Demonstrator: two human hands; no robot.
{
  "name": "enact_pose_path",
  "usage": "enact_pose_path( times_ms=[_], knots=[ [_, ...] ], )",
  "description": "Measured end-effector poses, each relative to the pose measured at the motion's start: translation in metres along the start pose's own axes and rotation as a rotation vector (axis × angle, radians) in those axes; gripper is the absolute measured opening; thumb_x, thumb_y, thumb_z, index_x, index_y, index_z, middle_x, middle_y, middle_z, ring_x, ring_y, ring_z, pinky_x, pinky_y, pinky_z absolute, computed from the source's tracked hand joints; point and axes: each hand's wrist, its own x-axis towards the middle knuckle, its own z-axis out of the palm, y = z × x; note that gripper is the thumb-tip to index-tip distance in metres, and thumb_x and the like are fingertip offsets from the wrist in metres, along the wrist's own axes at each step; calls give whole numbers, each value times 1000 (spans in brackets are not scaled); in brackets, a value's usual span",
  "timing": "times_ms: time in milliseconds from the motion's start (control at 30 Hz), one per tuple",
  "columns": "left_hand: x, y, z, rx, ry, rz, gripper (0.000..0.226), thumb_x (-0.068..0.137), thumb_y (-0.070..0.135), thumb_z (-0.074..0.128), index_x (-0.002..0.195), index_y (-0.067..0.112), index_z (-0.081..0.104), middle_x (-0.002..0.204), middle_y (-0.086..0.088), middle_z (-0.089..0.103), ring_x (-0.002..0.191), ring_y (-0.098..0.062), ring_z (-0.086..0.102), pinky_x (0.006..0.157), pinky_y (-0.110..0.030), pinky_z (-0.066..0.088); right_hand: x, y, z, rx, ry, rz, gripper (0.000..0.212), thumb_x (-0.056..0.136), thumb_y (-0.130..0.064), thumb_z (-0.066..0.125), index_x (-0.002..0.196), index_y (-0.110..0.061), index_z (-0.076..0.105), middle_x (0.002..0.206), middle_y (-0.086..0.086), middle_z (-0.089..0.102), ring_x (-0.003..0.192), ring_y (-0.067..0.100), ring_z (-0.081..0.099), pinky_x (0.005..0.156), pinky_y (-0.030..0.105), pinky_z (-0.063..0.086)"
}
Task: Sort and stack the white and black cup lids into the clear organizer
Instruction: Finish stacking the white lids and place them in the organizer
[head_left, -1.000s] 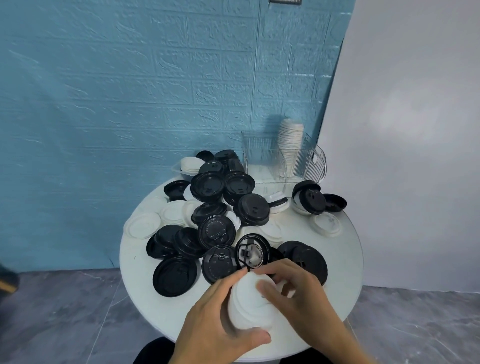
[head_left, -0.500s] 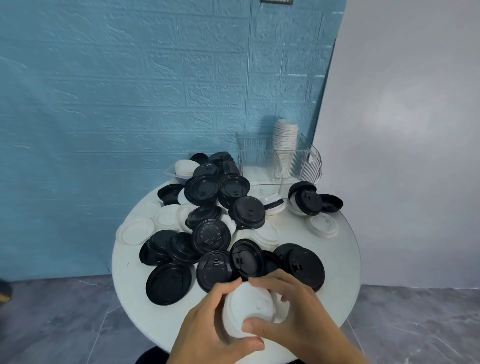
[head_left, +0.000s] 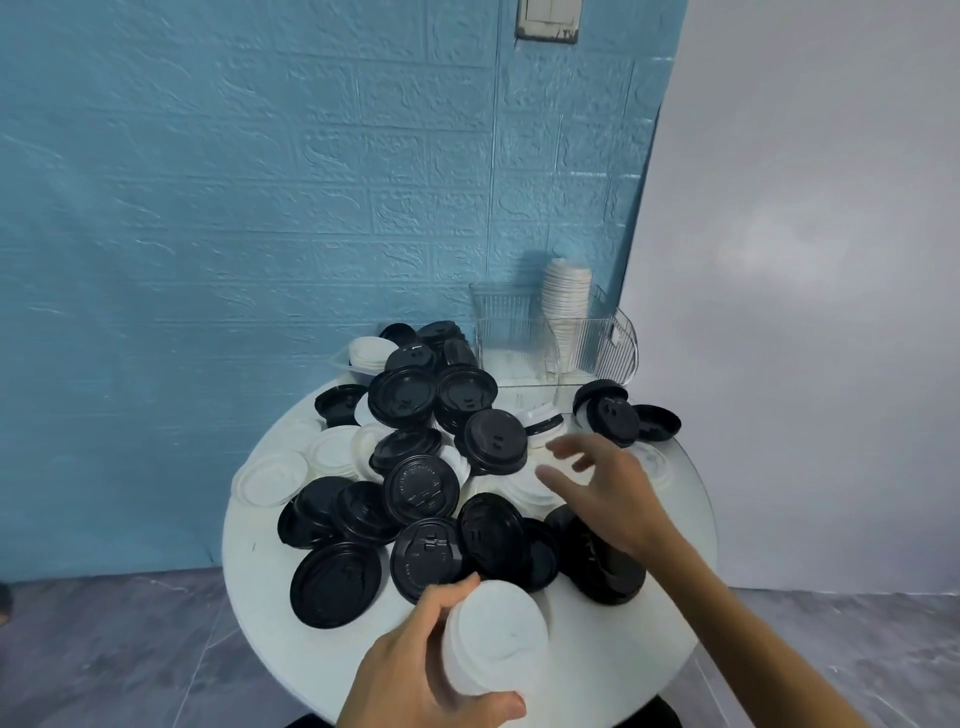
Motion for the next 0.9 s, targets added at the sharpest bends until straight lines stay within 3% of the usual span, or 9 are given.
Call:
enact_pose_path(
  times_ms=[100,233,367,533,667,767,900],
  knots=[
    [0,0,2,18,49,145,89,50,73,90,128,65,49,133,36,58,123,11,57,104,-15,45,27,8,12,-209,-230,52,71,83,-59,72,140,-21,54,141,-3,56,124,14,55,106,35,44],
    [6,6,2,-6,131,207,79,54,92,74,125,64,56,136,32,55,128,6,56,105,-16,42,36,14,29,-293,-293,65,91,76,-72,70,146,-19,47,144,2,56,132,21,51,109,36,39],
    [3,1,1,14,27,189,84,53,79,87,127,66,48,142,31,51,129,6,54,105,-24,46,37,21,24,-256,-243,86,92,69,-69,77,143,-21,52,139,0,61,128,19,55,102,33,42],
    [-1,-2,5,42,67,124,92,45,64,94,124,66,45,135,36,55,121,12,58,93,-10,44,23,25,-5,-157,-120,127,92,69,-69,77,144,-21,52,138,-7,51,119,12,53,99,29,43],
    [-1,-2,6,28,60,63,95,44,64,92,125,67,43,129,38,59,116,12,59,88,-8,45,-20,6,-20,-55,26,36,88,66,-75,73,141,-35,50,127,-20,52,105,0,56,90,24,46],
    [-1,-3,9,20,78,49,95,43,59,92,126,66,46,125,37,61,113,12,61,85,-6,46,-60,-15,-15,93,-54,-19,74,62,-77,75,127,-49,52,116,-27,58,97,-3,62,81,24,54],
    [-2,-4,7,-3,62,35,97,45,61,94,131,59,49,119,31,67,110,6,66,86,-18,53,-97,-32,1,114,-235,-135,70,63,-71,79,124,-51,53,125,-28,54,111,-2,57,88,21,50]
  ],
)
